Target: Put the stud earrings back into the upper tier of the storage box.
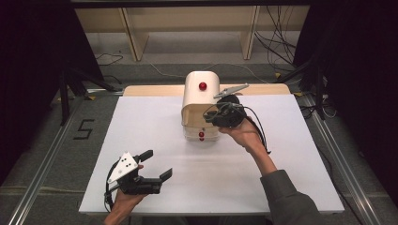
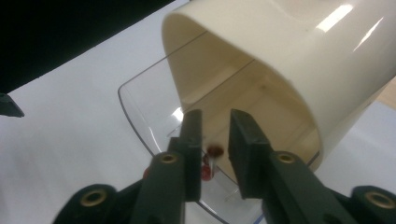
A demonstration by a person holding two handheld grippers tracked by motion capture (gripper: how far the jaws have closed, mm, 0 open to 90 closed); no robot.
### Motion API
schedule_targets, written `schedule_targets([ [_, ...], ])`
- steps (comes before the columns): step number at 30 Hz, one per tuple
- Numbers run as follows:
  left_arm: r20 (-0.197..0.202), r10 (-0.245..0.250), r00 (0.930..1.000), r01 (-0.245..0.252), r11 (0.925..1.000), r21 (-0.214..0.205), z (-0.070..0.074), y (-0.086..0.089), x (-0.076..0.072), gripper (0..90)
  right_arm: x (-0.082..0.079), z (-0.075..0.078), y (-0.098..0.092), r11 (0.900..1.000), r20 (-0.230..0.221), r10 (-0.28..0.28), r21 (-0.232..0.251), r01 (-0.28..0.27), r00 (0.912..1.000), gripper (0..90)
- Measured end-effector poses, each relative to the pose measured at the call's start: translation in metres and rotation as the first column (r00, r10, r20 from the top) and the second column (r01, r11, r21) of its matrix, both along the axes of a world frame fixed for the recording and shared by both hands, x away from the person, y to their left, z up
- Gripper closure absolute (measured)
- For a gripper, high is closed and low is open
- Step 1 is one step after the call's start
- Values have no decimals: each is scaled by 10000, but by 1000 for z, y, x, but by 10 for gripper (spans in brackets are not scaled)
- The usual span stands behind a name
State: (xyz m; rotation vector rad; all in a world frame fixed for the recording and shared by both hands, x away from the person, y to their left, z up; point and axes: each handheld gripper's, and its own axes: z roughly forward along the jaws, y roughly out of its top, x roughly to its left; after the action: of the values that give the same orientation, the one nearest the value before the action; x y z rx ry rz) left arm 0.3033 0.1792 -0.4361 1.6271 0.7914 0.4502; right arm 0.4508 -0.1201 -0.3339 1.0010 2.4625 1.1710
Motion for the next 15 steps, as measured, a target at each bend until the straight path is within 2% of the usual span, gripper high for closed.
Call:
schedule_targets([
  [2,1,-4,10000,4,10000,-3,0,0,0,34,0,-1,-1,10000,-113,32,64,-31,9999,704],
  [5,-3,12,10000,-12,10000,-27,0,0,0,34,-3,1,-3,9999,70,30,103,-30,10000,689],
  [9,-21,15,10000,-15,10000,-27,0,0,0,34,-12,9,-11,9993,368,77,376,-91,9993,648],
  [15,-42,21,10000,-21,10000,-12,-1,0,0,34,-26,11,-24,9975,681,13,701,-61,9977,578],
])
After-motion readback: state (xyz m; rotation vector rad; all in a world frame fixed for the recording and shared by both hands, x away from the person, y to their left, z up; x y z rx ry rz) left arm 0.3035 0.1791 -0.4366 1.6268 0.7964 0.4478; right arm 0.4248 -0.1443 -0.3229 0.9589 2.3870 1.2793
